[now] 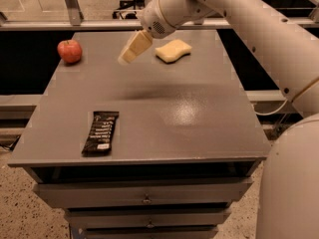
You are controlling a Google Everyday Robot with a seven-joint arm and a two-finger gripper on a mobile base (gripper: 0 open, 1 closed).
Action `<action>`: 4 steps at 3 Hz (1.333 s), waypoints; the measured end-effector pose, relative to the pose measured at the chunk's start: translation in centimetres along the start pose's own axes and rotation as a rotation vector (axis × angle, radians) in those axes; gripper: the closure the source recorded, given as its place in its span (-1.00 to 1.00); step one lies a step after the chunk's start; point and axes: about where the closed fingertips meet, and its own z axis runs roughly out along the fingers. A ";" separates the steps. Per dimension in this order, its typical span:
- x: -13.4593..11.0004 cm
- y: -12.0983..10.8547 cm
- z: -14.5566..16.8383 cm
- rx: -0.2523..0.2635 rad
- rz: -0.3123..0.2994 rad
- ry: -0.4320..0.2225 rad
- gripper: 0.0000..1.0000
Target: Move apple near rxbar chocolate
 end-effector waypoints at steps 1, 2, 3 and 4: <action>-0.4 0.0 0.7 -0.006 -0.010 -0.006 -1.00; -1.2 -0.2 3.7 -0.011 0.010 -0.046 -1.00; -3.0 0.0 8.4 -0.044 0.021 -0.095 -1.00; -4.7 0.3 12.7 -0.069 0.030 -0.133 -1.00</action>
Offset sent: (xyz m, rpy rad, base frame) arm 0.0411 0.0852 -0.0308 0.1490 0.0164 0.0037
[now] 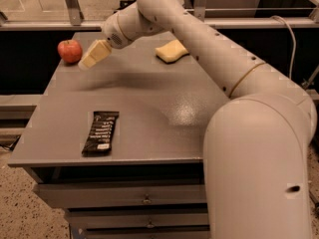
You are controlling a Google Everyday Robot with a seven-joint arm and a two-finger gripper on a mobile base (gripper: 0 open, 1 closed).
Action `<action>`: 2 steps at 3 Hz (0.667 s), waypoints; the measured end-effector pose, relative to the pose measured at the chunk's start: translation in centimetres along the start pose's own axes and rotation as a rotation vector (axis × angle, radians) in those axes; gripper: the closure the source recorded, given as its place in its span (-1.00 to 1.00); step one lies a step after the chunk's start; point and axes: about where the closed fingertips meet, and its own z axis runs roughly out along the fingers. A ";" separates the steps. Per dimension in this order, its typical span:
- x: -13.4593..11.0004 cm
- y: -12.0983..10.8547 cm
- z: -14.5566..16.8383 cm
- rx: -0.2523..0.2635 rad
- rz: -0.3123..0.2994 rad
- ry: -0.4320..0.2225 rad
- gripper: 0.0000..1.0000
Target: Move apple near rxbar chocolate
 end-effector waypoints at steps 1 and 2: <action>-0.9 -0.4 4.8 0.004 0.000 -0.022 -1.00; -1.1 -0.9 7.0 0.017 0.002 -0.026 -1.00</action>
Offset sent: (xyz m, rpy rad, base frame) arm 0.0429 0.0789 -0.0294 0.0357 -0.0273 -0.0345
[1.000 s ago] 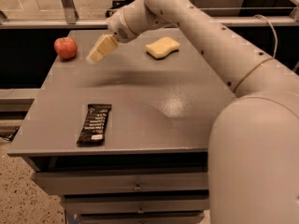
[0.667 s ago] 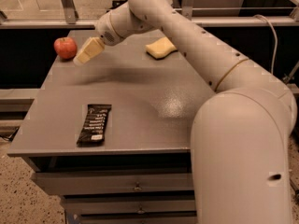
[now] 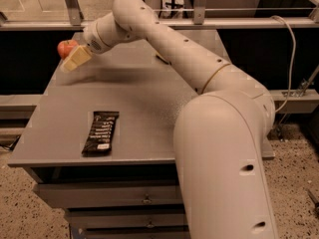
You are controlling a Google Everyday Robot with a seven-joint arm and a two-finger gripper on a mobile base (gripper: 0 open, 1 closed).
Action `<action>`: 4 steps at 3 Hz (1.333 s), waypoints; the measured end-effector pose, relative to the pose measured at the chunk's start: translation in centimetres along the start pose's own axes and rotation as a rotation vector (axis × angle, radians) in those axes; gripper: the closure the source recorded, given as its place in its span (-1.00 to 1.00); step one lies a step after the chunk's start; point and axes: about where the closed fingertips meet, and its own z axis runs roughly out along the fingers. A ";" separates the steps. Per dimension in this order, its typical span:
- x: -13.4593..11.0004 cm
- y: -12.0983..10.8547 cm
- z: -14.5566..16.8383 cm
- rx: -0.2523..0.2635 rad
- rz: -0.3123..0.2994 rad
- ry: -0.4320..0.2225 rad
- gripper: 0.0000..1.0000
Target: Move apple near rxbar chocolate
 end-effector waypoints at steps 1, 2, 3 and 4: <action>-0.2 -0.6 2.2 0.000 0.009 -0.009 -1.00; -0.6 -1.4 4.2 -0.008 0.049 -0.030 -0.93; -0.8 -1.8 5.1 -0.008 0.066 -0.037 -0.50; -0.4 -2.3 5.0 0.006 0.083 -0.032 -0.03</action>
Offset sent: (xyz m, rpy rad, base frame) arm 0.0389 0.0403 -0.0102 0.0735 0.0604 -0.0208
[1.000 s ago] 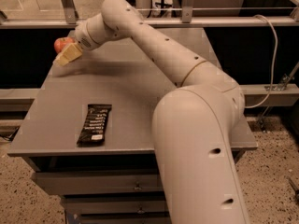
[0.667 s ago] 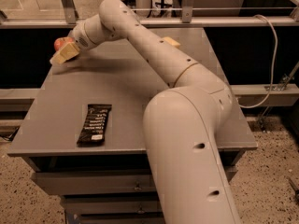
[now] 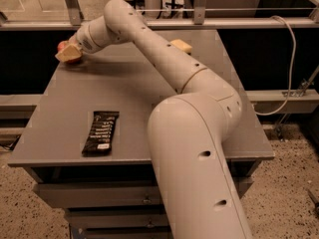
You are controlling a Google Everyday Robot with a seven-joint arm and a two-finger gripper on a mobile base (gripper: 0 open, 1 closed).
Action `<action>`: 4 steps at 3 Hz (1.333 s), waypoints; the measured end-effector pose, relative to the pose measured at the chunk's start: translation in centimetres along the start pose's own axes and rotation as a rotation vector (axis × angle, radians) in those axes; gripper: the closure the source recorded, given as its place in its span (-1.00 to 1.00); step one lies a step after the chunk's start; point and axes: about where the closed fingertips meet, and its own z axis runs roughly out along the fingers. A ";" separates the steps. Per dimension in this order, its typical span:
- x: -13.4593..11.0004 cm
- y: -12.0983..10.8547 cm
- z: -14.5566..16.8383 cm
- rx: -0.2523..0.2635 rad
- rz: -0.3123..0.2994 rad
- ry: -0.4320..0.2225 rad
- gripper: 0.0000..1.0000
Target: Move apple near rxbar chocolate
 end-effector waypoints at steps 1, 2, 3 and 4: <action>0.2 -0.2 -1.0 0.012 0.002 -0.003 0.43; -0.8 0.6 -4.3 0.004 -0.020 -0.027 0.89; -2.7 3.8 -11.4 -0.036 -0.071 -0.072 1.00; -2.1 7.3 -16.5 -0.073 -0.098 -0.093 1.00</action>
Offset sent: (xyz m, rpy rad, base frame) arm -0.0497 -0.0746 0.0727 0.0535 -0.0798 0.0367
